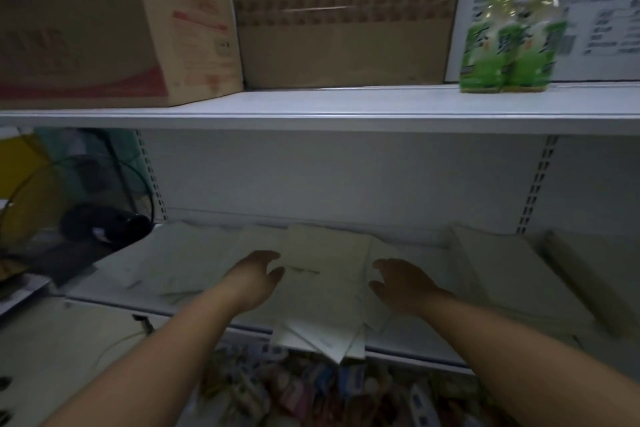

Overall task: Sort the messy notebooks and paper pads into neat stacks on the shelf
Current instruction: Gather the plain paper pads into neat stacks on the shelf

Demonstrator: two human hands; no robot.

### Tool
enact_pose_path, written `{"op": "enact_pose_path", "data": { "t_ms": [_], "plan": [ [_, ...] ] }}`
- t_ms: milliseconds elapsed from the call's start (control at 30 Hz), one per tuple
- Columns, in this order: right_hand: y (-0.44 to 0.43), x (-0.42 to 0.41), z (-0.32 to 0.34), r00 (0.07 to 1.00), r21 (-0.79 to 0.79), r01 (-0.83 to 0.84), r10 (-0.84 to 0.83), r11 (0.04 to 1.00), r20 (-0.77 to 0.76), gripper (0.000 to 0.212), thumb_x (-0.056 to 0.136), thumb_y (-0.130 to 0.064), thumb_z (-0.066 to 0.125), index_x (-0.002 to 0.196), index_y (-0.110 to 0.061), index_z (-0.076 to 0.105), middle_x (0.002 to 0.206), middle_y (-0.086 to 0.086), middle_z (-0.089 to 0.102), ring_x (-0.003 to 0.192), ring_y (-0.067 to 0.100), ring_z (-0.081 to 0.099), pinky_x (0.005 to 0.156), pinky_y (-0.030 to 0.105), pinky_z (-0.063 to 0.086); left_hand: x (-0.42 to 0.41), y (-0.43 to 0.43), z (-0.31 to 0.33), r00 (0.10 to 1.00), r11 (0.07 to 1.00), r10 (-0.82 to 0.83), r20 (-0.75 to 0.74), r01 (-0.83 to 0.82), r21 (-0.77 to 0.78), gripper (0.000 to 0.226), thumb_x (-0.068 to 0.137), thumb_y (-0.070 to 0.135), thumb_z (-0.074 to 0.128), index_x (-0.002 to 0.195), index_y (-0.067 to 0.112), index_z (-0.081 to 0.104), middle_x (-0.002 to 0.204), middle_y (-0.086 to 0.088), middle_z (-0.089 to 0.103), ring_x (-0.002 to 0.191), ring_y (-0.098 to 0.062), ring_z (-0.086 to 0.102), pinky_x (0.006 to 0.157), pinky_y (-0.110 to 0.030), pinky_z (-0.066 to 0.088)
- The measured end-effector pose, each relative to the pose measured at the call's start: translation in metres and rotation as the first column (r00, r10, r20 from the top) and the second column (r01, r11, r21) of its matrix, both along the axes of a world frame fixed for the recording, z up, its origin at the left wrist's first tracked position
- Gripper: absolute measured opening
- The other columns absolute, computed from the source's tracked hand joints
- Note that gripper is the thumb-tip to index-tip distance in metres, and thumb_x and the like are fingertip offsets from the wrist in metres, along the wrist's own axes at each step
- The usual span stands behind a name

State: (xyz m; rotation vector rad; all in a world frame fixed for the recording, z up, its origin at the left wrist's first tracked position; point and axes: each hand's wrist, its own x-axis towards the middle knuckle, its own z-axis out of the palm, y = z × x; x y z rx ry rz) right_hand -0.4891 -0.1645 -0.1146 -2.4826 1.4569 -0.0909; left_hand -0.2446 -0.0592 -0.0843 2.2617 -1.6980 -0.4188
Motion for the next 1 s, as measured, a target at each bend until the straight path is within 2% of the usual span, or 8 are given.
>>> {"op": "enact_pose_path", "data": {
  "t_ms": [133,367,500,633,767,867,933,1000],
  "plan": [
    [-0.02,0.036,-0.008,0.906,0.21,0.234,-0.291,0.949,0.307,0.059,0.091,-0.038,0.054,0.137,-0.004,0.039,0.132,0.015,0.054,0.123,0.027,0.051,0.1,0.032,0.041,0.005,-0.006,-0.022,0.992,1.0,-0.017,-0.129,0.015,-0.021,0.041,0.099,0.035,0.043,0.139,0.026,0.042,0.149,0.003,0.037,0.126,-0.019,0.046,0.096,-0.021,0.038],
    [-0.049,0.067,-0.022,0.827,0.225,0.438,-0.488,0.871,0.28,0.082,0.072,-0.058,0.068,0.13,-0.004,0.045,0.132,0.011,0.054,0.117,0.025,0.056,0.09,0.032,0.047,0.033,-0.018,-0.038,0.976,0.995,0.024,-0.217,-0.045,-0.091,0.026,0.098,0.026,0.046,0.122,0.029,0.057,0.14,0.006,0.047,0.12,-0.014,0.049,0.086,-0.014,0.034],
    [-0.072,0.075,-0.019,0.668,0.46,0.297,-0.526,0.837,0.526,0.055,0.07,-0.013,0.081,0.119,0.001,0.059,0.116,0.012,0.063,0.098,0.024,0.061,0.075,0.028,0.047,0.056,-0.049,-0.016,0.987,0.974,0.061,-0.152,-0.091,-0.206,0.025,0.095,0.022,0.049,0.115,0.03,0.062,0.127,0.004,0.059,0.107,-0.017,0.058,0.08,-0.015,0.036],
    [-0.077,0.086,-0.005,0.558,0.357,0.094,-0.346,0.929,0.755,0.037,0.082,0.006,0.06,0.111,-0.015,0.056,0.113,0.013,0.062,0.09,0.021,0.057,0.062,0.023,0.041,0.064,-0.072,0.003,0.994,0.973,-0.028,-0.105,0.003,-0.231,0.033,0.093,0.022,0.055,0.126,0.027,0.055,0.132,0.008,0.051,0.103,-0.013,0.053,0.08,-0.014,0.033],
    [-0.078,0.101,0.018,0.421,0.432,-0.137,-0.342,0.892,0.84,0.036,0.087,0.006,0.055,0.111,-0.019,0.062,0.111,0.012,0.065,0.097,0.029,0.062,0.079,0.034,0.049,0.082,-0.083,0.032,0.995,0.985,-0.098,-0.006,0.096,-0.145,0.07,0.085,0.03,0.068,0.144,0.027,0.031,0.153,0.006,0.027,0.141,-0.012,0.024,0.114,-0.027,0.017],
    [-0.072,0.107,0.033,0.407,0.447,-0.252,-0.325,0.858,0.854,0.034,0.084,0.009,0.055,0.103,-0.016,0.069,0.093,0.005,0.073,0.081,0.023,0.068,0.07,0.03,0.052,0.106,-0.086,0.042,0.964,0.982,-0.102,-0.246,0.137,0.13,0.065,0.071,0.035,0.08,0.13,0.025,0.054,0.133,0.003,0.057,0.112,-0.012,0.057,0.098,-0.03,0.045],
    [-0.067,0.109,0.036,0.419,0.442,-0.289,-0.303,0.849,0.856,0.035,0.082,0.01,0.056,0.094,-0.02,0.07,0.081,-0.001,0.075,0.071,0.016,0.07,0.063,0.026,0.055,0.118,-0.083,0.036,0.85,0.941,-0.065,-0.523,0.226,0.251,0.05,0.066,0.03,0.08,0.113,0.021,0.065,0.115,0.001,0.07,0.103,-0.018,0.066,0.097,-0.04,0.05],
    [-0.062,0.107,0.037,0.397,0.453,-0.27,-0.331,0.85,0.856,0.035,0.083,0.01,0.055,0.098,-0.02,0.068,0.082,-0.001,0.075,0.072,0.014,0.07,0.061,0.023,0.054,0.125,-0.079,0.022,0.683,0.932,-0.01,-0.73,0.272,0.241,0.037,0.071,0.013,0.077,0.107,0.016,0.067,0.106,-0.003,0.073,0.097,-0.02,0.07,0.085,-0.036,0.057]
  ]
}}
